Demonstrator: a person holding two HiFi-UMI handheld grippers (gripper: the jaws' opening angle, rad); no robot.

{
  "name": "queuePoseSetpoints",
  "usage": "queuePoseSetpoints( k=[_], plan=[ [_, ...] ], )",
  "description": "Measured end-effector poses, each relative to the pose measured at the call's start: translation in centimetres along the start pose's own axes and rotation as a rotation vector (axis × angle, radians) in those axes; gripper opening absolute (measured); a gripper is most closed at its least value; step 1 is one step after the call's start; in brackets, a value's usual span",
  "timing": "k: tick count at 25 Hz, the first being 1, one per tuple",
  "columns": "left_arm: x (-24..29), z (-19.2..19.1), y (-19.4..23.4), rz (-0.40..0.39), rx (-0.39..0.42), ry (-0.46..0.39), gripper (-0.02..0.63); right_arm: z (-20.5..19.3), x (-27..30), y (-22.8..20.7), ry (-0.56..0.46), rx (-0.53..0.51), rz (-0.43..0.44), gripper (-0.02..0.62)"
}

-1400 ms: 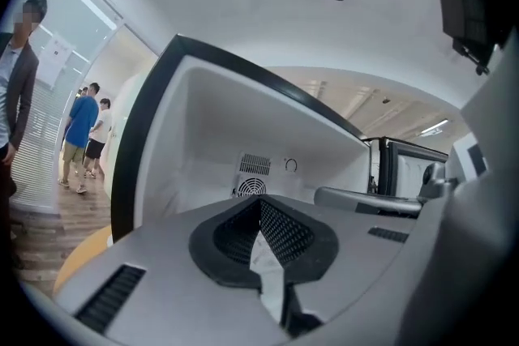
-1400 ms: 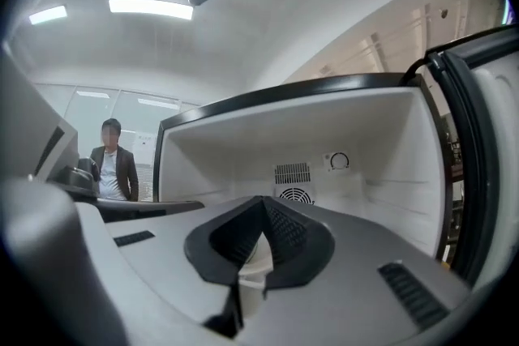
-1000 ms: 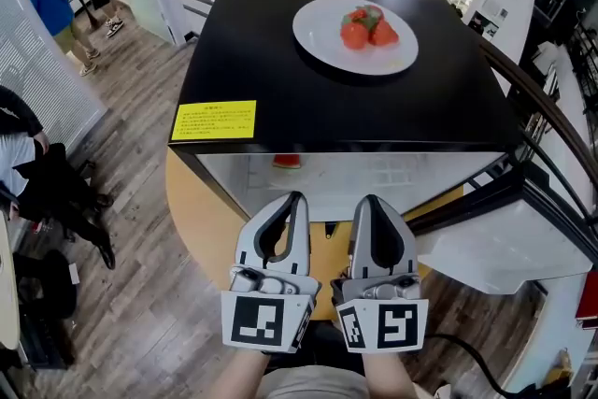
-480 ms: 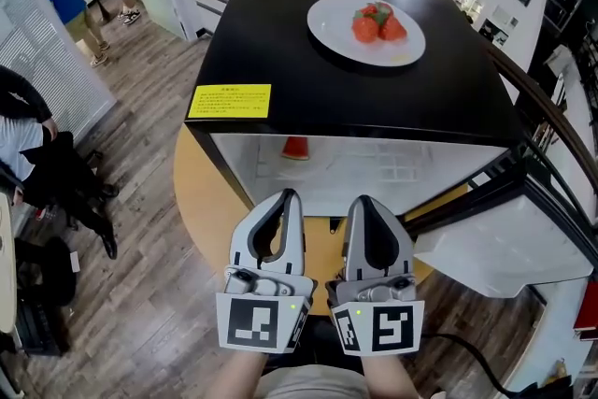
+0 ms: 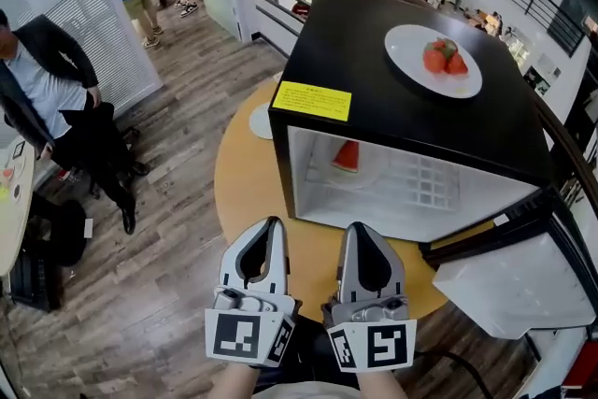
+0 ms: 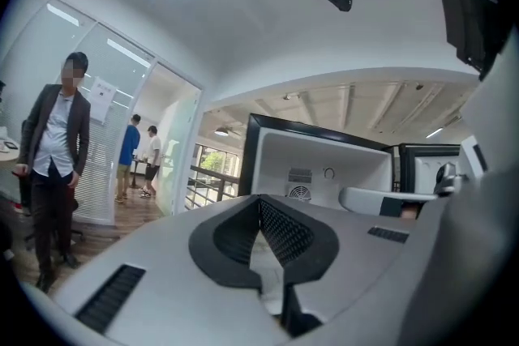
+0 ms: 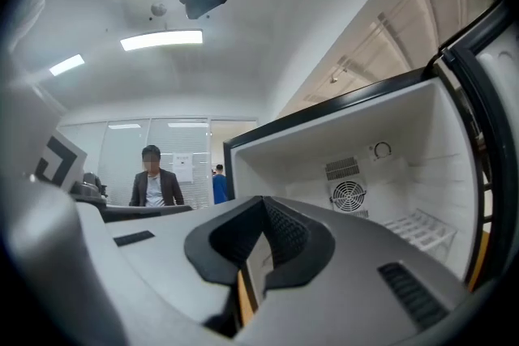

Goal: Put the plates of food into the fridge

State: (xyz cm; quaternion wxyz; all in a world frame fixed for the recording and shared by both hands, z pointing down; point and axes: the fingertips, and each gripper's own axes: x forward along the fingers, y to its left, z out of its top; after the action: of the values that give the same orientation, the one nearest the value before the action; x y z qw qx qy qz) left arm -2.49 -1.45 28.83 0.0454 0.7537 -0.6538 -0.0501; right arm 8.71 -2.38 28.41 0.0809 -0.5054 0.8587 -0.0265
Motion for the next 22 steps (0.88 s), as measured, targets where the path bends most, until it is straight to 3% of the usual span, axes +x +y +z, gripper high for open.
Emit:
queuePoseSetpoints(
  k=[8,12,16,22],
  plan=[
    [-3.5,0.5,9.0,0.22,-0.002,-0.002,0.008,-1.8,1.9,6.3,0.038,0.008,0.193,0.014],
    [-3.8,0.8,13.5,0.287,-0.012,-0.013,0.008,-2.9,3.6,9.1,0.052,-0.025,0.247,0.014],
    [-2.5,0.5,18.4,0.279,-0.024,-0.006,0.008,-3.7,6.8,12.9,0.041,-0.048,0.251,0.014],
    [3.5,-0.2,24.6,0.178,-0.044,0.035,0.008,-5.8,14.5,16.5,0.053,-0.074,0.2,0.014]
  ],
)
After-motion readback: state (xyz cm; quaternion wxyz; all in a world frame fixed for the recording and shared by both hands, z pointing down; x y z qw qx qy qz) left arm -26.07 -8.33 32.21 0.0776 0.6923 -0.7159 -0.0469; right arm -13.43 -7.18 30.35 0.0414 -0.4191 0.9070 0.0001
